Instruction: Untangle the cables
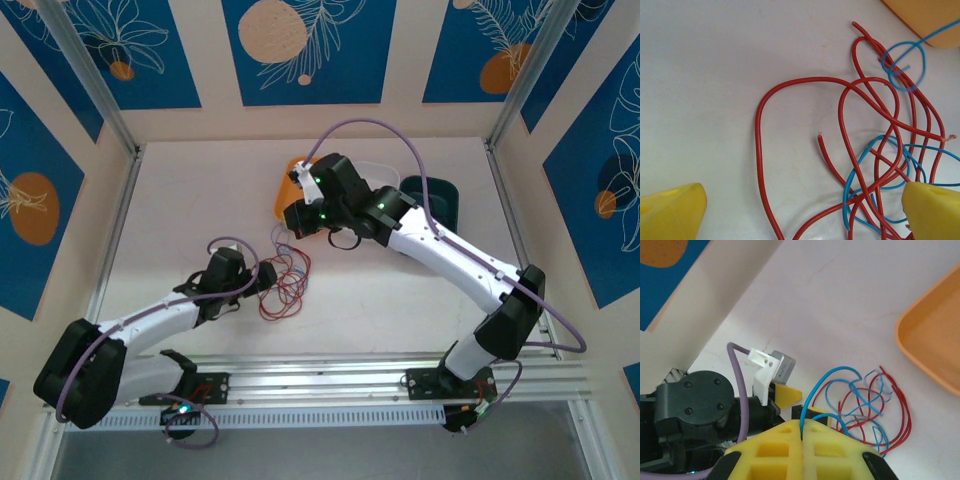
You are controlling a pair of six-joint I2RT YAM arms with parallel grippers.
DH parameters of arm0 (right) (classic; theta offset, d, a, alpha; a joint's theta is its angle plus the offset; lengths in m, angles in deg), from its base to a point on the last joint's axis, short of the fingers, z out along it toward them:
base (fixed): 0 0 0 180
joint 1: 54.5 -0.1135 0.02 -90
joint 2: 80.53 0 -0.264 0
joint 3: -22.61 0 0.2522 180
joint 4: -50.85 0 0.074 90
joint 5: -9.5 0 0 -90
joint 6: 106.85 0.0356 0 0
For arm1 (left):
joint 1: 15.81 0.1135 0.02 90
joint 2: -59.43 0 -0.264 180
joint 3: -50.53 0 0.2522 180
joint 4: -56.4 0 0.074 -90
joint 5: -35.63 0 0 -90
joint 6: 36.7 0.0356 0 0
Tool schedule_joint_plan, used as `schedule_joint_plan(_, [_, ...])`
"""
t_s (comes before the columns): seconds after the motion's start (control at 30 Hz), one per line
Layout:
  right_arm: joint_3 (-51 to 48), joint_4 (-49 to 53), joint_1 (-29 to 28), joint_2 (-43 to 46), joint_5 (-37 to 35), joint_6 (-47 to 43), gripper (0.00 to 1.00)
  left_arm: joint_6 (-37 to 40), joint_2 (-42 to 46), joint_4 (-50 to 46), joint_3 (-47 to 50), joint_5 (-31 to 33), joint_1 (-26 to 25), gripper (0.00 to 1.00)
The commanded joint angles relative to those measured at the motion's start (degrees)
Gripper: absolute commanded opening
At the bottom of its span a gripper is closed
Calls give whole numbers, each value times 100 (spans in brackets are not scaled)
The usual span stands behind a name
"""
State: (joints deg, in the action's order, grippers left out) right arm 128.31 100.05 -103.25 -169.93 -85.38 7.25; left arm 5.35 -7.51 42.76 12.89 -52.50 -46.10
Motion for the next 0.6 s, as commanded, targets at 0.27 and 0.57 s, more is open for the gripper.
schedule_joint_plan(0.27, [478,279,-38,24,-56,-310,0,502,1243,-110,-37,-193,0,92])
schedule_joint_plan(0.57, [803,429,75,-137,346,-205,0,1114,2629,-196,-347,-566,-21,81])
